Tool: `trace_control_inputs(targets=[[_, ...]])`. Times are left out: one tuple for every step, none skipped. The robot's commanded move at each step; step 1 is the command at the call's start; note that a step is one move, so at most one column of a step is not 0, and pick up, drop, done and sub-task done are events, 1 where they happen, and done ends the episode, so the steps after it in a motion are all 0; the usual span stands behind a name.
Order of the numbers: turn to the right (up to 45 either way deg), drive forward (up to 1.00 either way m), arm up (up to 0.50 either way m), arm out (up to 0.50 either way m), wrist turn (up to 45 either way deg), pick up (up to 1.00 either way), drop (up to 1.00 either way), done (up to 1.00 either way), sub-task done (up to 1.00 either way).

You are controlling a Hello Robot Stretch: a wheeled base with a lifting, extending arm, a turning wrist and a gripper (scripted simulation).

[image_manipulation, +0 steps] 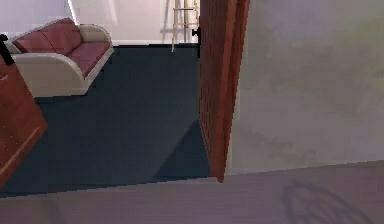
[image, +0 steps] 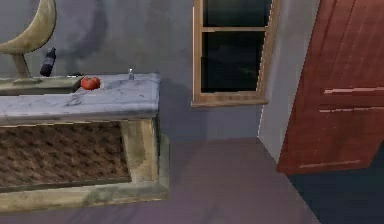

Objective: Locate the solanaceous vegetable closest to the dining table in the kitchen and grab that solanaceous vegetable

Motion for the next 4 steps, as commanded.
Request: trace_control_inputs(targets=[[0.0, 0.05, 0.0, 0.0, 0.0, 0.0, 0.0, 0.0, 0.0], [-45.0, 0.0, 0.0, 0.0, 0.0, 0.0, 0.0, 0.0, 0.0], [0.0, 0.5, 0.0, 0.0, 0.0, 0.0, 0.0, 0.0, 0.0], [-21.0, 0.0, 0.0, 0.0, 0.0, 0.0, 0.0, 0.0, 0.0]])
